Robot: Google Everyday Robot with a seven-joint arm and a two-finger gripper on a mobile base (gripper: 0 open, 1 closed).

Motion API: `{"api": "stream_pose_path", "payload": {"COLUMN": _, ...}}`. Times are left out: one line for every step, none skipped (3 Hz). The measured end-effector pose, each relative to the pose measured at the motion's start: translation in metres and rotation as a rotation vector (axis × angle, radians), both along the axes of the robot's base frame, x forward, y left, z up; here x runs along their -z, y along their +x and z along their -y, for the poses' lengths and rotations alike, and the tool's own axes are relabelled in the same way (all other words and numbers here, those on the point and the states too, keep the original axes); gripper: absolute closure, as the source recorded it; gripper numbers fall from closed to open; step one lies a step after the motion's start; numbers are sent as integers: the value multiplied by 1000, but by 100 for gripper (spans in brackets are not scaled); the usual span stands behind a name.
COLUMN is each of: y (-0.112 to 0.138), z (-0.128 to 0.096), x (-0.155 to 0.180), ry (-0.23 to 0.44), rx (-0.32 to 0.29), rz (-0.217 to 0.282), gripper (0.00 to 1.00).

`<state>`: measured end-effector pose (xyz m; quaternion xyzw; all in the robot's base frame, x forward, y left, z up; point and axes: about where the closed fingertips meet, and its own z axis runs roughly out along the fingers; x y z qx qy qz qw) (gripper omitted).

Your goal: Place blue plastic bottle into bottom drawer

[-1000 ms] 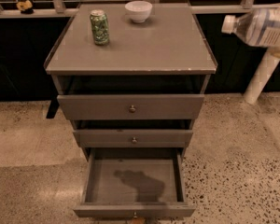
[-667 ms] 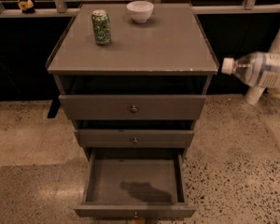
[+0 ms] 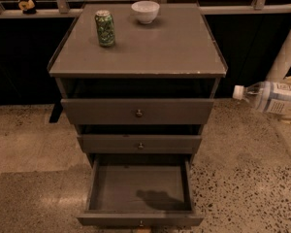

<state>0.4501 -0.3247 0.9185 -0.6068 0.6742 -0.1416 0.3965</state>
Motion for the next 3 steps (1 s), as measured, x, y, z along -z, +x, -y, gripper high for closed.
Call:
{"api": "stream_pose_path", "payload": {"y": -7, "z": -10, "x": 31, "ry": 44, "rx": -82, "rz": -70, "gripper": 100}}
{"api": "stream_pose_path", "payload": {"y": -13, "z": -30, "x": 109, "ry": 49, "rx": -185, "rz": -200, "gripper": 100}}
{"api": "stream_pose_path", "payload": {"y": -8, "z": -48, "x": 200, "ry": 37, "rx": -198, "rz": -321, "gripper": 100}}
